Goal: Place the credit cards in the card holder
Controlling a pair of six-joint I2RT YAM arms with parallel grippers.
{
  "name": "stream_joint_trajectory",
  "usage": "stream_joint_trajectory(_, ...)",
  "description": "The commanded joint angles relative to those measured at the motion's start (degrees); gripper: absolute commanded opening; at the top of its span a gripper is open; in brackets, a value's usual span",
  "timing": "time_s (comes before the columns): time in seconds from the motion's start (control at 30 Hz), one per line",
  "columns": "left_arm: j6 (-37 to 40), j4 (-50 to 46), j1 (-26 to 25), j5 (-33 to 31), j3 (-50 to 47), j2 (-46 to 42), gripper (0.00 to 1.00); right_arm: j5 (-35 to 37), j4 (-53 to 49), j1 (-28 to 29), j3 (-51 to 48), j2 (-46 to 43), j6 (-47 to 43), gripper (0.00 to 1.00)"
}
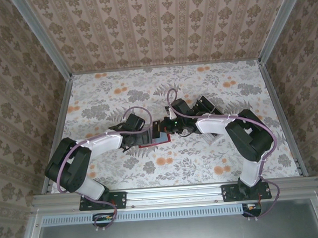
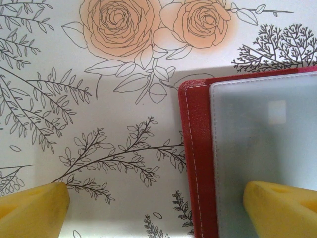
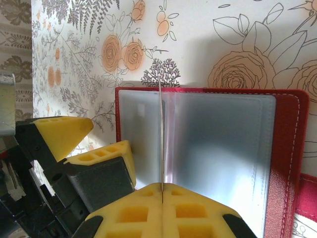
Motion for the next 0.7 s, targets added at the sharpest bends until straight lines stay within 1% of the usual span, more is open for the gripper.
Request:
stream_joint_trajectory(0.0,-0.4,-3.5,0.3,-0.6,-2.0,0.6,1.0,-1.3,1.8,-0.1,-0.4,-0.9,0.6,0.0)
stream_joint_trajectory(0.33,-0.3,-3.4,0.3,-0.6,-1.9,0.7,1.0,-2.4,4.3,-0.1,-0.6,2.3,1.6,0.0)
stream_joint_trajectory(0.67,-0.1,-3.3,0.4,-0.5,-1.9,0.6,1.0,-2.1,4.9,-0.1,-2.4,3.6,1.2,0.0)
